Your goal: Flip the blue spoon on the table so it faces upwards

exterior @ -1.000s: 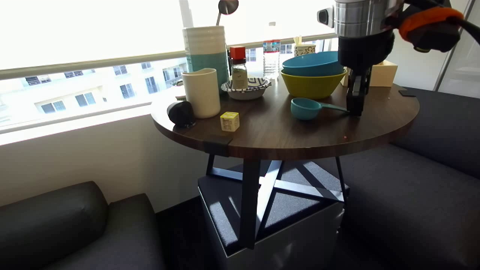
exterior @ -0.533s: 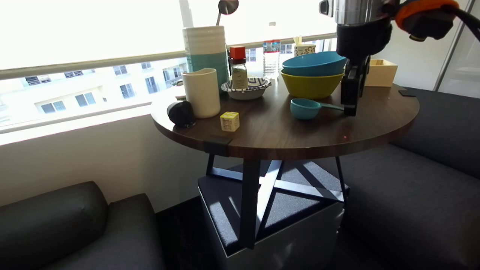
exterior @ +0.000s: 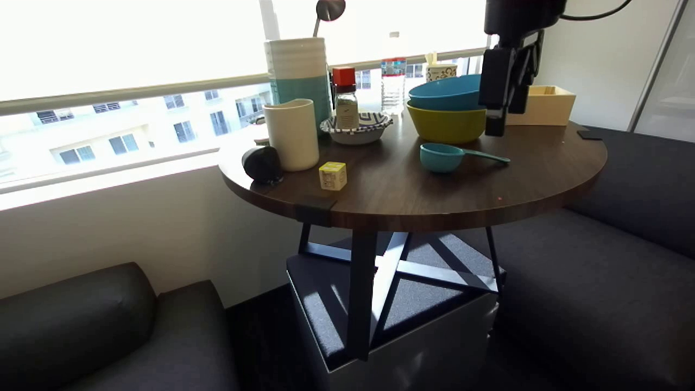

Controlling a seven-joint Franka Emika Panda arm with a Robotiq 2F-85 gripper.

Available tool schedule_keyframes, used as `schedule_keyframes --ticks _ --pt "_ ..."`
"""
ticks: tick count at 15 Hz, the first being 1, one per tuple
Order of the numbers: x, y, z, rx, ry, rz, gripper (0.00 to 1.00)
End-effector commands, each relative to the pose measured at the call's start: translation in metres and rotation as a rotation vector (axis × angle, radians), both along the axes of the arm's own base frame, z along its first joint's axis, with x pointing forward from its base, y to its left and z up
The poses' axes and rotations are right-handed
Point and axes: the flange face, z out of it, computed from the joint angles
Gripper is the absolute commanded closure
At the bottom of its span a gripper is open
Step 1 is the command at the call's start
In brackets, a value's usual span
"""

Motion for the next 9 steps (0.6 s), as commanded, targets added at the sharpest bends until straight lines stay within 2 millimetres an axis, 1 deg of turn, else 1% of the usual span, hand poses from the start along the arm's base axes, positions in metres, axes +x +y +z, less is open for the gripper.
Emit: schedule_keyframes --ticks 1,4,9 --pt "-0.004 -0.001 0.029 0.101 0.015 -0.037 0.0" --pt "-0.004 -0.006 0.047 0.175 0.019 -0.086 0.0" --pt "-0.007 -0.01 0.066 0.267 0.004 -0.125 0.0"
